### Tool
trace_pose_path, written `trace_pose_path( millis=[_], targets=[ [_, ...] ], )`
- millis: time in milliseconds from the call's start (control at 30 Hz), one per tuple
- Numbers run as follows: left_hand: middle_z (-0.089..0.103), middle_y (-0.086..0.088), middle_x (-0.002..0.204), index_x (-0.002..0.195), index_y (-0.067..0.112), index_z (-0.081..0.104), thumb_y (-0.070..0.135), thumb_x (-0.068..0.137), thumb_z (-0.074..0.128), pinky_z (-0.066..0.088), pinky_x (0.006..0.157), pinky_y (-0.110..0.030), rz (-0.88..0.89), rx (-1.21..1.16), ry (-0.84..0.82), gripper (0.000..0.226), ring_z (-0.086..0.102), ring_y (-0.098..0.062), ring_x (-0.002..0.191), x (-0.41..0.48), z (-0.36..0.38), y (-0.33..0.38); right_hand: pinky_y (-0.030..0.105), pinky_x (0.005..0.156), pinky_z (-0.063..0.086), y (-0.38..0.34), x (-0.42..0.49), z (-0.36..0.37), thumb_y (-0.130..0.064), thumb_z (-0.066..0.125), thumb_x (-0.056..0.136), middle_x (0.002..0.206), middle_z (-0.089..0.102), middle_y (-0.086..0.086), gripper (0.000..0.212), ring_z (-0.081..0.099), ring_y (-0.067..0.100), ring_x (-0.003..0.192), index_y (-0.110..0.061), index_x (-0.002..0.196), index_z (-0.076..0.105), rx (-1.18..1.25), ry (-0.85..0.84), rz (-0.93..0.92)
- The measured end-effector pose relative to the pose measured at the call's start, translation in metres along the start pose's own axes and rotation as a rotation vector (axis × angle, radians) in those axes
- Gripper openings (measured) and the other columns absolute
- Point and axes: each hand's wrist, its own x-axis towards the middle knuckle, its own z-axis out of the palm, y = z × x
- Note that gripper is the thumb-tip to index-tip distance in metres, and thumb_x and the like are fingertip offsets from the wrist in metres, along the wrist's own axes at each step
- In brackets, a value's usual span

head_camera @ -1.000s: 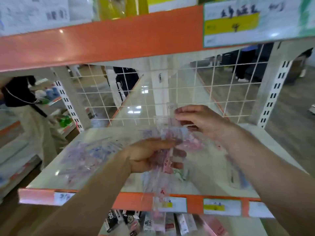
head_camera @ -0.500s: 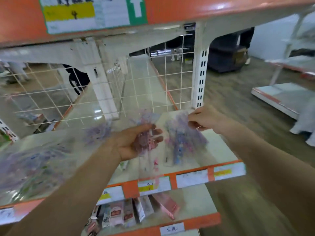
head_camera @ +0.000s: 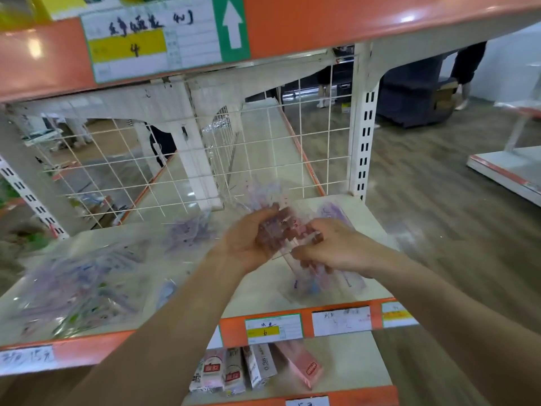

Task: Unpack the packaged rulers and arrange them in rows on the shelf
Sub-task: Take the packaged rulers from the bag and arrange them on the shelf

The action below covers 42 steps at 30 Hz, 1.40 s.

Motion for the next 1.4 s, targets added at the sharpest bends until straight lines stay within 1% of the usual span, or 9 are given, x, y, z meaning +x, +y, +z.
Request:
trace_pose_path(
  millis=[233, 367, 467, 633, 800, 1033, 1133, 1233, 1400],
  targets=[
    [0.070, -0.009, 0.095, 0.092, 0.010, 0.064, 0.004, 0.095, 0.047, 0.059, 0.067, -0.035, -0.007, -0.017, -0.048, 0.018, 0.067, -0.026, 0.086, 0.004, -0.015, 0.007, 0.019, 0.047, 0.041, 0.017, 0.013, -0.021, -0.013, 0.054, 0.091, 0.055, 0.065, 0.000, 0.022, 0.058, 0.015, 0.051, -0.003, 0.076, 0.067, 0.197, 0.190, 0.044],
    [0.071, -0.010, 0.095, 0.091, 0.008, 0.064, 0.004, 0.096, 0.046, 0.058, 0.073, -0.038, 0.026, -0.051, -0.071, 0.019, 0.070, -0.025, 0.083, 0.006, -0.020, 0.011, 0.025, 0.051, 0.039, 0.027, 0.018, -0.035, -0.022, 0.053, 0.090, 0.057, 0.057, 0.006, 0.032, 0.054, 0.023, 0.054, -0.007, 0.062, 0.054, -0.182, 0.214, 0.127],
    [0.071, -0.010, 0.092, 0.089, 0.007, 0.063, 0.004, 0.096, 0.045, 0.058, 0.071, -0.037, 0.044, -0.103, -0.109, 0.020, 0.071, -0.024, 0.079, 0.009, -0.015, 0.011, 0.029, 0.057, 0.040, 0.018, 0.014, -0.033, -0.032, 0.050, 0.090, 0.065, 0.055, 0.004, 0.036, 0.058, 0.024, 0.064, -0.007, 0.064, 0.050, -0.437, 0.333, 0.006],
    [0.070, -0.007, 0.091, 0.085, 0.011, 0.059, 0.003, 0.095, 0.040, 0.057, 0.075, -0.033, 0.045, -0.142, -0.217, 0.023, 0.069, -0.021, 0.081, 0.015, -0.007, 0.007, 0.020, 0.060, 0.049, -0.012, 0.007, -0.005, -0.026, 0.062, 0.087, 0.074, 0.071, -0.001, 0.019, 0.064, 0.006, 0.064, -0.010, 0.082, 0.071, -0.035, -0.088, -0.067],
    [0.069, -0.007, 0.093, 0.085, 0.010, 0.059, 0.003, 0.094, 0.043, 0.059, 0.071, -0.034, 0.147, -0.216, -0.167, 0.021, 0.069, -0.023, 0.085, 0.015, -0.026, 0.030, 0.015, 0.048, 0.038, -0.007, -0.002, -0.028, -0.019, 0.061, 0.089, 0.064, 0.065, -0.004, 0.017, 0.052, 0.005, 0.054, -0.006, 0.081, 0.071, -0.194, -0.252, -0.068],
    [0.070, -0.005, 0.086, 0.086, 0.012, 0.059, 0.001, 0.091, 0.046, 0.058, 0.072, -0.036, 0.126, -0.067, -0.040, 0.018, 0.071, -0.020, 0.078, 0.011, -0.061, 0.045, 0.019, 0.048, 0.037, 0.031, -0.004, -0.071, -0.025, 0.062, 0.087, 0.060, 0.061, 0.002, 0.025, 0.049, 0.009, 0.052, -0.009, 0.071, 0.070, -0.383, -0.213, 0.110],
    [0.070, -0.005, 0.090, 0.091, 0.011, 0.061, 0.003, 0.080, 0.054, 0.058, 0.074, -0.035, 0.054, 0.013, -0.132, 0.016, 0.071, -0.020, 0.083, 0.004, -0.059, 0.037, 0.026, 0.060, 0.044, 0.037, 0.008, -0.069, -0.030, 0.059, 0.086, 0.071, 0.063, 0.007, 0.029, 0.054, 0.014, 0.063, -0.007, 0.071, 0.068, -0.615, -0.001, 0.117],
    [0.072, -0.007, 0.091, 0.096, 0.009, 0.064, 0.003, 0.078, 0.055, 0.058, 0.069, -0.032, -0.017, 0.141, -0.192, 0.021, 0.072, -0.020, 0.082, -0.006, -0.050, 0.031, 0.025, 0.063, 0.044, 0.017, 0.017, -0.058, -0.027, 0.060, 0.088, 0.075, 0.065, 0.003, 0.017, 0.058, 0.013, 0.067, -0.014, 0.082, 0.069, -0.238, 0.199, -0.061],
    [0.074, -0.008, 0.094, 0.099, 0.010, 0.068, 0.004, 0.072, 0.061, 0.058, 0.059, -0.027, -0.066, 0.367, -0.173, 0.029, 0.073, -0.020, 0.081, -0.024, -0.045, 0.033, 0.022, 0.064, 0.053, -0.031, 0.039, -0.020, -0.032, 0.064, 0.087, 0.093, 0.068, -0.003, 0.024, 0.067, 0.009, 0.081, -0.027, 0.110, 0.060, 0.191, 0.109, -0.129]
  ],
)
